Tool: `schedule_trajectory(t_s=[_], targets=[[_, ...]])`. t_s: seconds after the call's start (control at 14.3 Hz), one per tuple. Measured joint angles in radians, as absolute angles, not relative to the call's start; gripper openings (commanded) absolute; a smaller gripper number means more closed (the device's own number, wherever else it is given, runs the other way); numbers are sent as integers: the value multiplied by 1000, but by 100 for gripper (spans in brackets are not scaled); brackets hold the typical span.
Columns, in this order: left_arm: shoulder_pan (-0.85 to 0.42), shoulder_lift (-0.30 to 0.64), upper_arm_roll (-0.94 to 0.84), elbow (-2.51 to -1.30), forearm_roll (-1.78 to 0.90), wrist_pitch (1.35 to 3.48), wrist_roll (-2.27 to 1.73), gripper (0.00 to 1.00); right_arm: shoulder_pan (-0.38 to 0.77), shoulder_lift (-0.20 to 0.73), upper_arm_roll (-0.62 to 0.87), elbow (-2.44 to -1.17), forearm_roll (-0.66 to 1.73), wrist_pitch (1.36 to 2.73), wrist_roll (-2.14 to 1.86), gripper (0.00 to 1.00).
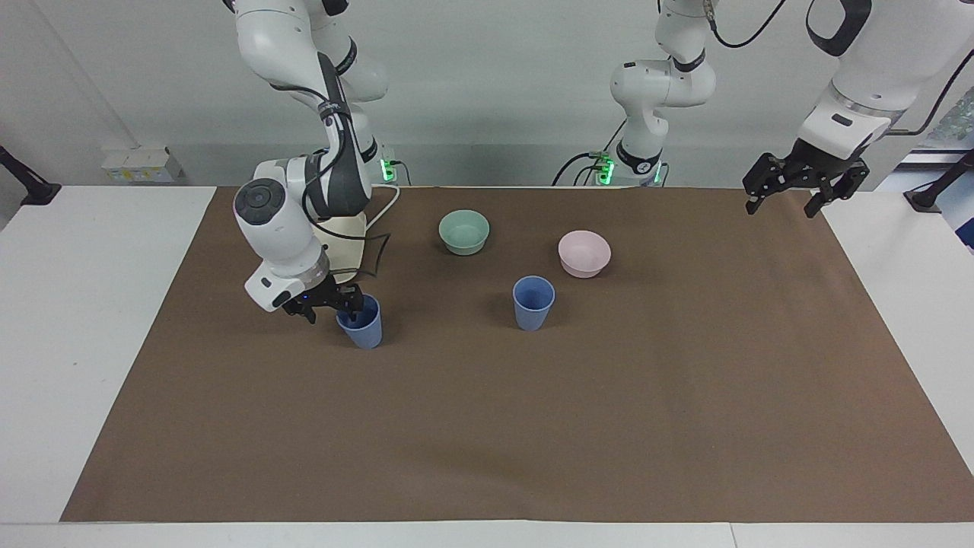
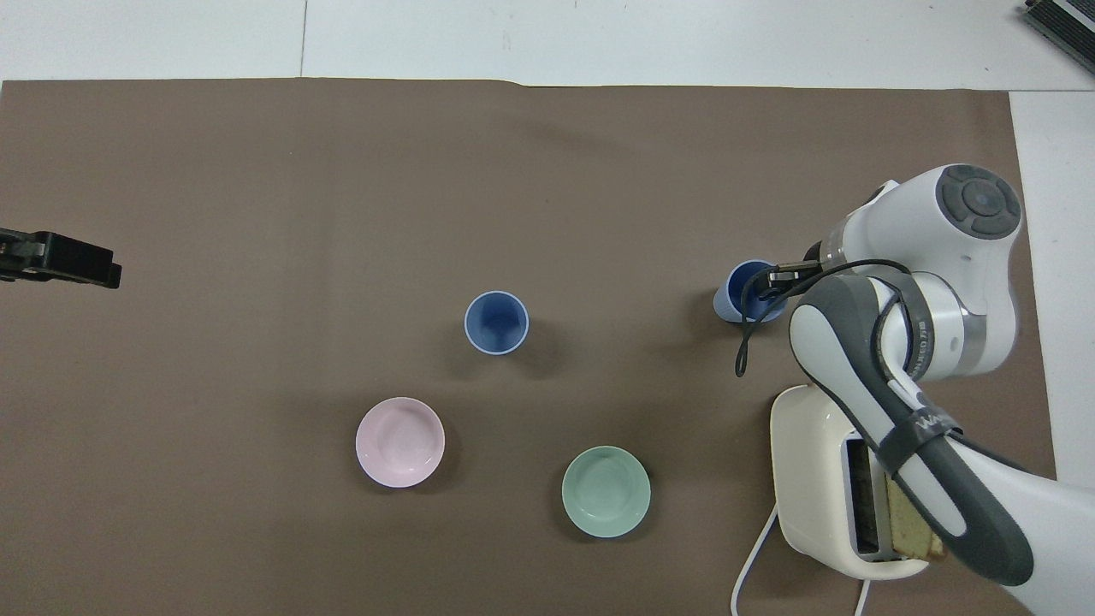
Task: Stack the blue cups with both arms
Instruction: 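Lift the blue cup with the right gripper over the placed cup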
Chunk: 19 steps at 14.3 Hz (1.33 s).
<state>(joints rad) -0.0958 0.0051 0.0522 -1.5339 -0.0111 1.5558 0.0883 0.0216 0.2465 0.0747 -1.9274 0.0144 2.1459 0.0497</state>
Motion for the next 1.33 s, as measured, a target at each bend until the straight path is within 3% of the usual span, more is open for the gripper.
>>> schedule_trajectory(t_s=[0.7,1.33], targets=[[-95,5,52,-1528,-11,1556,88,100,41,247,82,-1903,19,2141,52,0],[-95,5,52,-1528,-11,1555,88,100,113,241,204,-1612,18,1878,327,0]])
